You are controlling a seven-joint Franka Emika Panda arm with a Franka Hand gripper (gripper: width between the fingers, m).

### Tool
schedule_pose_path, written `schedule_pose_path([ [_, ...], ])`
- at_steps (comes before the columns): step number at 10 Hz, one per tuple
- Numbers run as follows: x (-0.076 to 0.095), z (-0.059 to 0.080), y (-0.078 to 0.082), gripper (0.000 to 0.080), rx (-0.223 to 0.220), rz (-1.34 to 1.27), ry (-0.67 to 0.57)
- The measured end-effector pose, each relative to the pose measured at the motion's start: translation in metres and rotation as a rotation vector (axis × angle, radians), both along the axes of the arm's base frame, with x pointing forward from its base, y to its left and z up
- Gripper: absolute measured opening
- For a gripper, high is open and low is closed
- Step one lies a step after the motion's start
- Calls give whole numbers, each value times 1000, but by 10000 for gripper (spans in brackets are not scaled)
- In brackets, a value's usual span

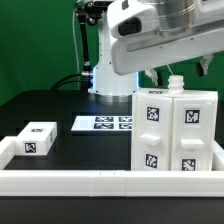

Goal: Assemble cabinet

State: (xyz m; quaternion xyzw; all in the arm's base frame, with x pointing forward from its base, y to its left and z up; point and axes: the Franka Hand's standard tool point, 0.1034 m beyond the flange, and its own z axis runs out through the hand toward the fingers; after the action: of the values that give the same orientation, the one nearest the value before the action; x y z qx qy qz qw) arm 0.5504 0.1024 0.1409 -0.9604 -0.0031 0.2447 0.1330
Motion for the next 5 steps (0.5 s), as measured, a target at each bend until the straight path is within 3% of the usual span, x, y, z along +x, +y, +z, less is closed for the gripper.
schedule_pose_path([
  [1,0,0,0,630,0,0,0],
  [3,-2,3,-2,644,3,8,-3],
  [5,-18,7,-5,648,0,28,-11],
])
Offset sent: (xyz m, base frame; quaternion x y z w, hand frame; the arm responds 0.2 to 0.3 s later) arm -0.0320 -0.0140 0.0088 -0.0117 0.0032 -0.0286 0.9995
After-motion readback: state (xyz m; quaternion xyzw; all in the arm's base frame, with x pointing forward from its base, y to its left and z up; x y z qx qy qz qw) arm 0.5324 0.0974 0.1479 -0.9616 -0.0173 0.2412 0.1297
